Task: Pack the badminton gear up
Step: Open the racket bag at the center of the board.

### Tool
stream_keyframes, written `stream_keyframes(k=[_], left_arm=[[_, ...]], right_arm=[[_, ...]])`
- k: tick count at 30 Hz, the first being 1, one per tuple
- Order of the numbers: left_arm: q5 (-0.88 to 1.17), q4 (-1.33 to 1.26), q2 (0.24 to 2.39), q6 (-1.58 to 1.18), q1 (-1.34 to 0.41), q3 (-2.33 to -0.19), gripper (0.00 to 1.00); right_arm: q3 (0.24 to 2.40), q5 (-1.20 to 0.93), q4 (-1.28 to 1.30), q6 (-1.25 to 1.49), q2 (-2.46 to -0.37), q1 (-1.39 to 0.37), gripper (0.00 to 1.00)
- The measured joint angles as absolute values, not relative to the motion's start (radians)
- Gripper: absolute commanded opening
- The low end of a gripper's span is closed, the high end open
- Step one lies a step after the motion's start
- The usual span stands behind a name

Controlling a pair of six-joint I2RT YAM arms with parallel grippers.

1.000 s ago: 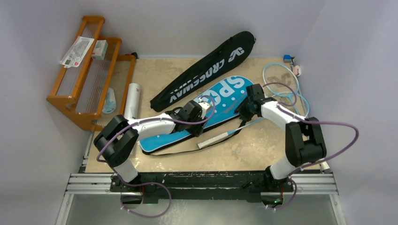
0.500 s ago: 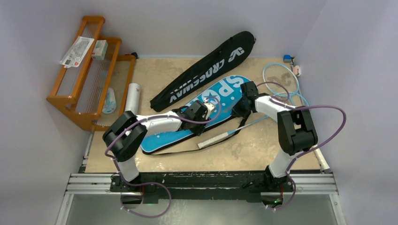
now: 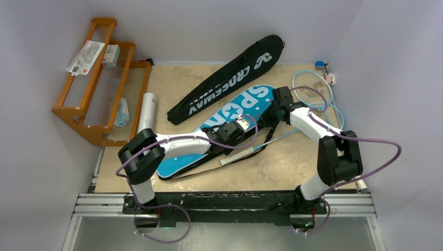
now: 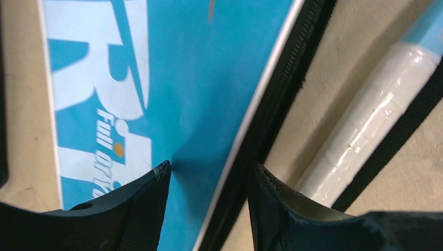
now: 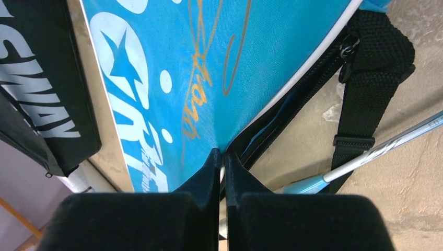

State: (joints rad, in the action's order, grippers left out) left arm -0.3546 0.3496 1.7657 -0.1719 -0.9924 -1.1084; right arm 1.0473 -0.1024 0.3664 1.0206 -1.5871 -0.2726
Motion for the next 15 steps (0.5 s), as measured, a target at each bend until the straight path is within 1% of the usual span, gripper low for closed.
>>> stream_keyframes(k=[3, 7, 10, 11, 12, 13, 14, 15], left_arm=[[-0.394, 0.352, 1.766, -0.173, -0.994, -1.127, 0.49], [-0.458, 0.357, 1.766, -0.192, -0.994, -1.135, 0.38], [-0.515, 0.372, 1.766, -0.215, -0.995, -1.137, 0.26], [-0.535, 0.378, 1.766, -0.223, -0.996, -1.137, 0.2], [-0.554, 0.387, 1.766, -0.231, -0.996, -1.137, 0.11], [-0.57, 0.396, 1.766, -0.244, -0.996, -1.137, 0.0], [-0.581, 0.403, 1.765, -0.252, -0.996, -1.137, 0.0], [-0.585, 0.405, 1.765, -0.255, -0.996, -1.137, 0.0]], right_arm=[[1.048, -0.112, 0.371, 1.021, -1.576, -0.272, 0.0], [1.048, -0.123, 0.373, 1.02, -1.575, -0.266, 0.0], [1.048, -0.126, 0.376, 1.019, -1.574, -0.26, 0.0], [1.048, -0.127, 0.378, 1.017, -1.574, -0.257, 0.0], [1.048, -0.128, 0.381, 1.014, -1.574, -0.253, 0.05], [1.05, -0.128, 0.383, 1.011, -1.574, -0.249, 0.24], [1.051, -0.131, 0.385, 1.006, -1.574, -0.244, 0.51], [1.052, -0.137, 0.385, 1.003, -1.574, -0.241, 0.71]])
